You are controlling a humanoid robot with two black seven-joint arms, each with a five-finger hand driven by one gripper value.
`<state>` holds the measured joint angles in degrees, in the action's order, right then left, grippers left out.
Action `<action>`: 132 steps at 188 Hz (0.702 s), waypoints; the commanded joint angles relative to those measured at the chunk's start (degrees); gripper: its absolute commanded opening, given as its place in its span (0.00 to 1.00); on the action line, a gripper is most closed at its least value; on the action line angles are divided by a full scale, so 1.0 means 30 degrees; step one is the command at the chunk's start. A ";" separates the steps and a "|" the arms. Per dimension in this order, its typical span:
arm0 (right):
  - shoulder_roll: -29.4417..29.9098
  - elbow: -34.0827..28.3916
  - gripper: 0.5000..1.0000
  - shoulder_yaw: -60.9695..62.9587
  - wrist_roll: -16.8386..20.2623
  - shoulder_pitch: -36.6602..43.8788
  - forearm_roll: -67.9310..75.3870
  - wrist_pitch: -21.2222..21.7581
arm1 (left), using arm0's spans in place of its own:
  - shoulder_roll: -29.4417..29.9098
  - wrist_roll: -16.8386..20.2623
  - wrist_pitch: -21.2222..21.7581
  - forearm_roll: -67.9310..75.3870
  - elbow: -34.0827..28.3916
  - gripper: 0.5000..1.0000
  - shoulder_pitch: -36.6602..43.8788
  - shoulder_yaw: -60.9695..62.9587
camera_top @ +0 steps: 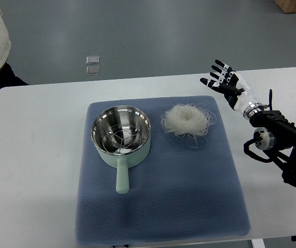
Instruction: Put vermicelli into pot with right hand
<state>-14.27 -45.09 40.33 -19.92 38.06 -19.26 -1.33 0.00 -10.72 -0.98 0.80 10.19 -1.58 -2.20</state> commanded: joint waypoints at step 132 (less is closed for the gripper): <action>0.0068 0.0322 0.86 0.0237 -0.0010 0.0085 -0.0027 -0.0024 | 0.0000 0.0000 0.0006 -0.0002 0.0001 1.00 0.0000 0.0001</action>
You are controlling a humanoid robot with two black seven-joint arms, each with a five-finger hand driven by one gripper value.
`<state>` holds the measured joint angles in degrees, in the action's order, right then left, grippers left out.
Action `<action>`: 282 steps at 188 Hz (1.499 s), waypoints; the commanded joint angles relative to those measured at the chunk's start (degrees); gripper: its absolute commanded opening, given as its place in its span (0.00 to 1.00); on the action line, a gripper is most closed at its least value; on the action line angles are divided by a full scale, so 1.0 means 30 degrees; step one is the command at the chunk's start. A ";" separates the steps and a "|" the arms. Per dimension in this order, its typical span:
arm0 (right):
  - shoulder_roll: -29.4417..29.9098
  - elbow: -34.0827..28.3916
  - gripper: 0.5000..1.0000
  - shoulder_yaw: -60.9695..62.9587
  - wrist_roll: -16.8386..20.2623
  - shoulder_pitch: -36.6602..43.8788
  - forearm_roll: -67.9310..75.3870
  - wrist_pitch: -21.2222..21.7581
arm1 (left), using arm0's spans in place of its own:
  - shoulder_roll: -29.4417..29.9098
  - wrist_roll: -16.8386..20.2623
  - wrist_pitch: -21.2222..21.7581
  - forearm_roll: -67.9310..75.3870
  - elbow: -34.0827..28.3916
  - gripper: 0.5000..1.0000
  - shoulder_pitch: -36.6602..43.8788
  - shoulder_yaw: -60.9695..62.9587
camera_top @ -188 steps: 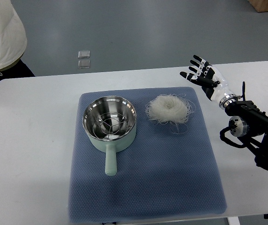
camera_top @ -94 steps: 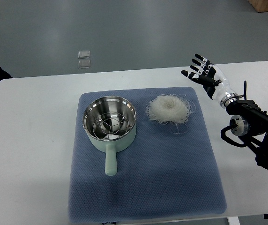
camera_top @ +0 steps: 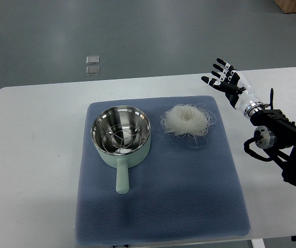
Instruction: Put vermicelli into pot with right hand
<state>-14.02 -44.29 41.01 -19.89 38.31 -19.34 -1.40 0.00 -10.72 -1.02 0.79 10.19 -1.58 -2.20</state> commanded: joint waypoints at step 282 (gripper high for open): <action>-0.1802 -0.0441 0.85 -0.3915 -0.0315 0.3108 -1.2157 0.2576 | 0.0000 0.0000 0.0017 0.0000 -0.0029 1.00 0.0000 -0.0029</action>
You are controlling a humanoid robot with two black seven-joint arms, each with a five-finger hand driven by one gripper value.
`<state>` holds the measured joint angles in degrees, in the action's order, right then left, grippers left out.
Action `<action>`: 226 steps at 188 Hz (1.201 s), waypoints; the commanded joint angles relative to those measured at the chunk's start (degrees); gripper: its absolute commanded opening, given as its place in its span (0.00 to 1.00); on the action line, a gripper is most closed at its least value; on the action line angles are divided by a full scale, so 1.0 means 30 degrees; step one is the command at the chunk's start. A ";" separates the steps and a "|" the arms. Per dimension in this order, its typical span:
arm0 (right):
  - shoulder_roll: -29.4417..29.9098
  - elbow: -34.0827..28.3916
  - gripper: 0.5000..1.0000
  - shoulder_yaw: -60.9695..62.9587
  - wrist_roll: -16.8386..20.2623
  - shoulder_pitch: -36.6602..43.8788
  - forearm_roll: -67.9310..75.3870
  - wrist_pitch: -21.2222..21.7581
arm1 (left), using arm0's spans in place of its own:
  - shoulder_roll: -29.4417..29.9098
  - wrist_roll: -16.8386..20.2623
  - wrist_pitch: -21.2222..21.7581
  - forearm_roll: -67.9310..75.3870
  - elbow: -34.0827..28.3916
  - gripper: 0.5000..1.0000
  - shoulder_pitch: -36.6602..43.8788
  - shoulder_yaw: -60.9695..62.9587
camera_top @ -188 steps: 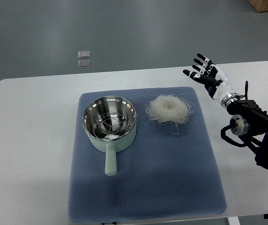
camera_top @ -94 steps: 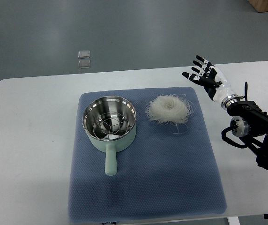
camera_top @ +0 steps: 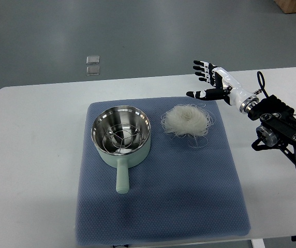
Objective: Put vermicelli into pot with right hand
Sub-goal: 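Lower the right hand onto the white vermicelli nest and close fingers, then lift the vermicelli with the right hand and carry it over the pot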
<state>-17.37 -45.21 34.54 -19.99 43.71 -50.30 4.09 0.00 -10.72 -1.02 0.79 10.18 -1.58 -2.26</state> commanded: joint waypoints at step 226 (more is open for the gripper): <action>-0.0539 0.0450 0.73 -1.5702 0.0306 0.8370 -0.8311 0.1480 | 0.0000 0.0000 0.0017 0.0001 0.0006 1.00 0.0059 0.0022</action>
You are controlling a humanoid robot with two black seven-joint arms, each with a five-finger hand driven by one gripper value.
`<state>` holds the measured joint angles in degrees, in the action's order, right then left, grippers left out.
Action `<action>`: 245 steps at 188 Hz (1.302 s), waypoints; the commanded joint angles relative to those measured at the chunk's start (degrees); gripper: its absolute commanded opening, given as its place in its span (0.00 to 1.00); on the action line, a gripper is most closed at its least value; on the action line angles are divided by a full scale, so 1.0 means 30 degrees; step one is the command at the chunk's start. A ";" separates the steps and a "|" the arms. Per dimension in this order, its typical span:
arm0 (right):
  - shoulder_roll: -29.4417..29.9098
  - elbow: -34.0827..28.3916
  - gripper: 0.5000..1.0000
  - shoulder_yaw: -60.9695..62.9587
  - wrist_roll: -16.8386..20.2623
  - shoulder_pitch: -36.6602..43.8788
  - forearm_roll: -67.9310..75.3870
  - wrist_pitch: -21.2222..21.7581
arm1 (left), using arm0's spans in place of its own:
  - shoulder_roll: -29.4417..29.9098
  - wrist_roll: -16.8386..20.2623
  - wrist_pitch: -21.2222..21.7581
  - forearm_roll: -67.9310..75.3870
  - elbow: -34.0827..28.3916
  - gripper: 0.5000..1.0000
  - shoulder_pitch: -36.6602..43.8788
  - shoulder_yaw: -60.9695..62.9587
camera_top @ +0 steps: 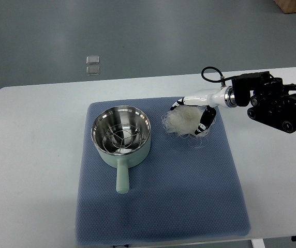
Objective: Put vermicelli into pot with right hand
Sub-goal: 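Lift the vermicelli with the right hand and carry it over the pot, then open the right hand to drop the vermicelli into the steel pot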
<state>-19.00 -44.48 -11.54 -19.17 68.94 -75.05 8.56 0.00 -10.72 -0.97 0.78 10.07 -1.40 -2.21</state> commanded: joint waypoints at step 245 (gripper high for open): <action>0.1732 -0.3688 0.00 0.6160 -0.1578 0.1806 0.1139 -0.1477 | 0.0000 0.0000 0.0000 0.0004 0.0042 1.00 -0.0031 0.0004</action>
<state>-16.72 -55.19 6.98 -22.92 74.80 -72.26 4.09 0.00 -10.72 -0.97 0.80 10.22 -1.50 -2.20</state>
